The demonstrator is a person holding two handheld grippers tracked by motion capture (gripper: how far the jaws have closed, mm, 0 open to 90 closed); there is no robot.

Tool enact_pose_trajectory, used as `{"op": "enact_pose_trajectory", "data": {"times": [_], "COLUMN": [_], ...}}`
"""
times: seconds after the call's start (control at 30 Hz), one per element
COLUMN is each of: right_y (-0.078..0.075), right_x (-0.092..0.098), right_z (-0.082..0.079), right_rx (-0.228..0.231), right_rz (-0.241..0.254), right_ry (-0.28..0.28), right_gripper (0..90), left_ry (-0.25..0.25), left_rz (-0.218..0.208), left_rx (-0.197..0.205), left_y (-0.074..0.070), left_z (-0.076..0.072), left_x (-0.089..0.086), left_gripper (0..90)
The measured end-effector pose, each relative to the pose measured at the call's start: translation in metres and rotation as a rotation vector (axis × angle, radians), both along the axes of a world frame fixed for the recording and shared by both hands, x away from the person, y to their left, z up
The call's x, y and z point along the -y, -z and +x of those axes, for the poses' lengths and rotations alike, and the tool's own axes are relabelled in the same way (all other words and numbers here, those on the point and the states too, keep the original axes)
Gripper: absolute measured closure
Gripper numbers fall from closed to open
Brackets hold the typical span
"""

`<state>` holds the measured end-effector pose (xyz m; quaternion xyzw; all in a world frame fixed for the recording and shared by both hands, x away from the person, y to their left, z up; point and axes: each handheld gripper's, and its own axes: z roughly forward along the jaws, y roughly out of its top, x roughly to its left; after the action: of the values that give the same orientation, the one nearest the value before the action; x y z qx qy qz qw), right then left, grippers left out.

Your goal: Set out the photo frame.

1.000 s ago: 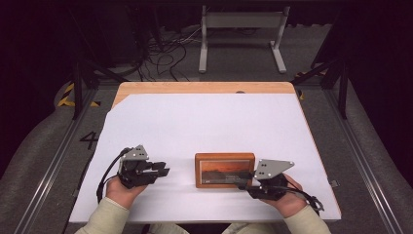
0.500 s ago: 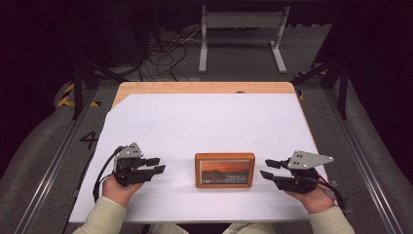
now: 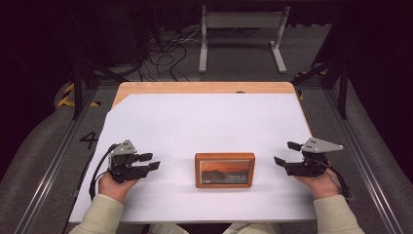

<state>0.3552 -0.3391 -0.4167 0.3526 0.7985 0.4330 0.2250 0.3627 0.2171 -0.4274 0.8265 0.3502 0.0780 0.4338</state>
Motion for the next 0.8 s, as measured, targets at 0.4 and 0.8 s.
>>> {"op": "enact_pose_trajectory", "data": {"times": [0.4,0.8], "right_y": [0.035,0.035], "right_x": [0.012,0.011], "right_z": [0.019,0.020], "right_rx": [-0.093,-0.118], "right_rz": [-0.006,-0.019], "right_ry": [0.075,0.103], "right_gripper": [16.1,16.3], "left_ry": [-0.020,-0.047], "left_rz": [0.027,0.013], "left_rx": [0.013,-0.027], "left_y": [0.011,0.017], "left_z": [0.008,0.009], "left_x": [-0.002,-0.005], "left_gripper": [48.2,43.6]}}
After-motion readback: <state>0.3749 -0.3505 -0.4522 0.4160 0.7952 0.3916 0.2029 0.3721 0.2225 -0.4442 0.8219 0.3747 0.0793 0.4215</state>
